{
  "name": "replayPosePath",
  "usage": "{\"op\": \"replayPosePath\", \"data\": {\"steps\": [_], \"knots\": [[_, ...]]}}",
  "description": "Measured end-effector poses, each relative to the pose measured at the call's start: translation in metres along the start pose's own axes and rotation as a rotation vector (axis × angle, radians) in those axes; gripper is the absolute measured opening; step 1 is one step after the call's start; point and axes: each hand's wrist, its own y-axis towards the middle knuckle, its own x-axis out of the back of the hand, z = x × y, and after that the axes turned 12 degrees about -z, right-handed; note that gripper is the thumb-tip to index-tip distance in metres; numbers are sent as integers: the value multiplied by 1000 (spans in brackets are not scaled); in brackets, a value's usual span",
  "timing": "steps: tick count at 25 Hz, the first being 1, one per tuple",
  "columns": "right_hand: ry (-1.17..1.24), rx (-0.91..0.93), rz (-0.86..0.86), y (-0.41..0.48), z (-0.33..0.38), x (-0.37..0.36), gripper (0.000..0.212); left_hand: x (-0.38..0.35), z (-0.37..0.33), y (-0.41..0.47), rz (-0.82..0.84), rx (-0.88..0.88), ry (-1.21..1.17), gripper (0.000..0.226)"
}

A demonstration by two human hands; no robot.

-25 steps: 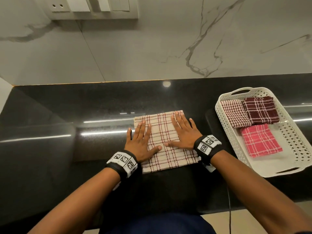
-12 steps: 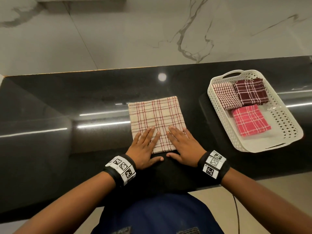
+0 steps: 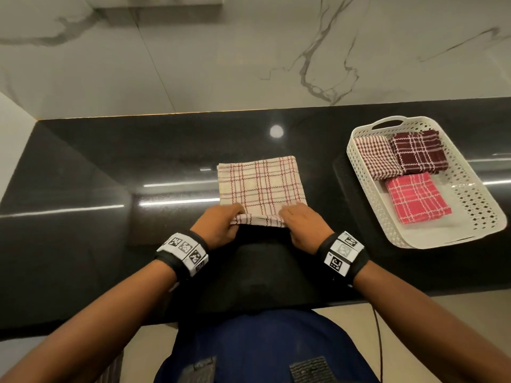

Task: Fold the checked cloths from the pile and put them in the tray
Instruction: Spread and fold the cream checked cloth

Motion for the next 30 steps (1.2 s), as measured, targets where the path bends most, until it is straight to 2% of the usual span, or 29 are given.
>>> {"op": "replayPosePath", "data": {"steps": [3, 6, 9, 12, 16, 21, 26, 30], "knots": [[311, -96, -11, -25, -16, 16, 24, 5, 18, -26, -61, 44, -265, 28], [586, -231, -183, -31, -35, 31, 9, 6, 22, -32, -177, 166, -569, 26], [658, -371, -309, -3, -49, 31, 27, 5, 18, -10, -275, 366, -685, 17], [732, -470, -269, 31, -56, 19, 30, 2, 19, 20, -319, 466, -511, 26], [677, -537, -170, 57, -70, -1, 29, -8, 21, 49, -285, 585, -272, 42], [576, -600, -93, 76, -74, -9, 30, -16, 26, 61, -292, 672, -192, 37], [498, -656, -152, 79, -71, -14, 28, -14, 25, 65, -311, 719, -130, 31], [289, -723, -164, 75, -63, -4, 32, -3, 21, 57, -293, 728, 36, 27]]}}
